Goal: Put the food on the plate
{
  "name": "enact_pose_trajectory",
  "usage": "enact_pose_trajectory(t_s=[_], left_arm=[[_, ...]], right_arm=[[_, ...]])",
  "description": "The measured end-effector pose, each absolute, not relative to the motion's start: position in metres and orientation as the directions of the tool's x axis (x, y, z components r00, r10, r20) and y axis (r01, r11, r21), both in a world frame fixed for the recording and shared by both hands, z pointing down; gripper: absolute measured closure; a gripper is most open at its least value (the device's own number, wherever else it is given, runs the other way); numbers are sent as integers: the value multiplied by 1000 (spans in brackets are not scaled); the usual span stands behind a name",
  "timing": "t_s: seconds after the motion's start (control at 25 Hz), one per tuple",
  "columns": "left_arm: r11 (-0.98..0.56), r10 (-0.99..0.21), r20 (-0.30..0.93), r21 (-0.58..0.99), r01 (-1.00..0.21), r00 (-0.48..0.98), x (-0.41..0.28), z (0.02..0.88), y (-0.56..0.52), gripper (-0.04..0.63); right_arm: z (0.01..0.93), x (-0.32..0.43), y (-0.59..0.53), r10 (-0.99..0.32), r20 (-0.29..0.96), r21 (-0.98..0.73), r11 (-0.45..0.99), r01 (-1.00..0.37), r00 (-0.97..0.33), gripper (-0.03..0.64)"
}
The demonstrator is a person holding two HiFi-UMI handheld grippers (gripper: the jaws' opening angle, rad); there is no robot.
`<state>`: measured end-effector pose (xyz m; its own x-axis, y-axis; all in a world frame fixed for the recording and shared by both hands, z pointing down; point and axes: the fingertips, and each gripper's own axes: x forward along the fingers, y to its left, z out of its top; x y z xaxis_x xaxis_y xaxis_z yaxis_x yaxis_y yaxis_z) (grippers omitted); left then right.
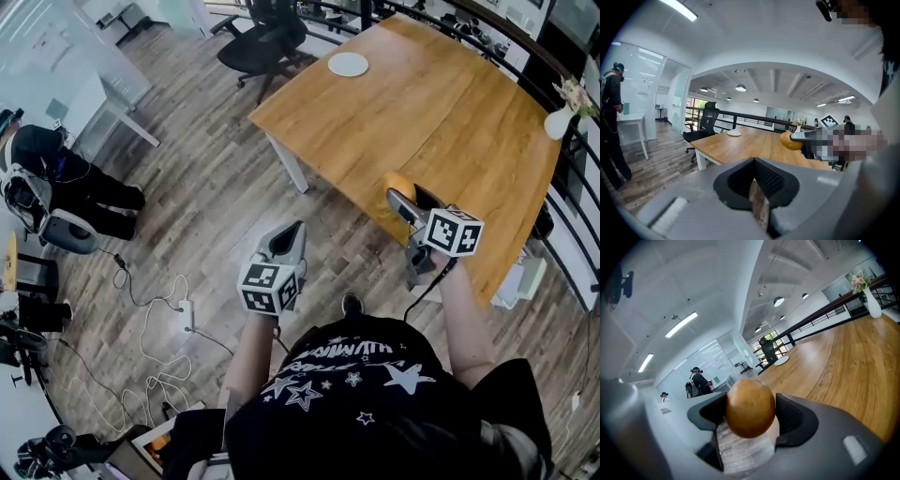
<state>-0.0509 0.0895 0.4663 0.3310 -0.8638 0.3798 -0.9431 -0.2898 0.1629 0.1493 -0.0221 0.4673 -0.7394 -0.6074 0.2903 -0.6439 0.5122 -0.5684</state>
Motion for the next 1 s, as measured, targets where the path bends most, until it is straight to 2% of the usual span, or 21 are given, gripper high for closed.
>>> enact_pose_trajectory(t_s=[0.52,1.0], left_arm=[[-254,-880,373,154,-955,294,-48,454,32,594],[-308,-861,370,168,-936,349,-51,463,-17,594]], right_arm=[[461,166,-88,-616,257,-596,505,-624,-745,285],[471,170,-116,-651,274,-597,462,-656,-708,285]])
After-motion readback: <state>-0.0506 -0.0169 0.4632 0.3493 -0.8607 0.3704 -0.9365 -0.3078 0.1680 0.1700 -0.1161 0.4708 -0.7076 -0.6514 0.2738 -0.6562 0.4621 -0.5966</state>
